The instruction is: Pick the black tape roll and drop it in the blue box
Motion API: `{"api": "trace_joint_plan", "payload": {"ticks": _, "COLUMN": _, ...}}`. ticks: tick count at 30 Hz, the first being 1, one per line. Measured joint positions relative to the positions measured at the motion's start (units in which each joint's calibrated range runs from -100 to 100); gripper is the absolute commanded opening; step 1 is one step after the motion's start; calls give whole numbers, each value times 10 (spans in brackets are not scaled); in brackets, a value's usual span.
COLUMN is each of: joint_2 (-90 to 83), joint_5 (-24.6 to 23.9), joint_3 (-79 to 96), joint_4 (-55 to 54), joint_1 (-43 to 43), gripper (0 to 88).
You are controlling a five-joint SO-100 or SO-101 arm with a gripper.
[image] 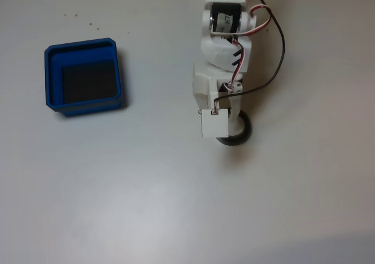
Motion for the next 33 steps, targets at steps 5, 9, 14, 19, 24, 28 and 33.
{"api": "trace_joint_plan", "payload": {"ticks": 5, "joint_2": 0, "joint_5": 0, "joint_3": 0, "joint_4": 0, "joint_1": 0, "gripper": 215}}
{"api": "trace_joint_plan", "payload": {"ticks": 9, "joint_2": 0, "joint_5": 0, "joint_3": 0, "joint_4": 0, "joint_1": 0, "gripper": 215}}
{"api": "trace_joint_plan", "payload": {"ticks": 14, "joint_2": 22, "joint_5": 0, "joint_3": 0, "joint_4": 0, "joint_1": 0, "gripper": 215}}
{"api": "trace_joint_plan", "payload": {"ticks": 19, "joint_2": 30, "joint_5": 0, "joint_3": 0, "joint_4": 0, "joint_1": 0, "gripper": 215}}
{"api": "trace_joint_plan", "payload": {"ticks": 24, "joint_2": 30, "joint_5": 0, "joint_3": 0, "joint_4": 0, "joint_1": 0, "gripper": 215}}
{"api": "trace_joint_plan", "payload": {"ticks": 28, "joint_2": 34, "joint_5": 0, "joint_3": 0, "joint_4": 0, "joint_1": 0, "gripper": 215}}
{"api": "trace_joint_plan", "payload": {"ticks": 33, "joint_2": 53, "joint_5": 0, "joint_3": 0, "joint_4": 0, "joint_1": 0, "gripper": 215}}
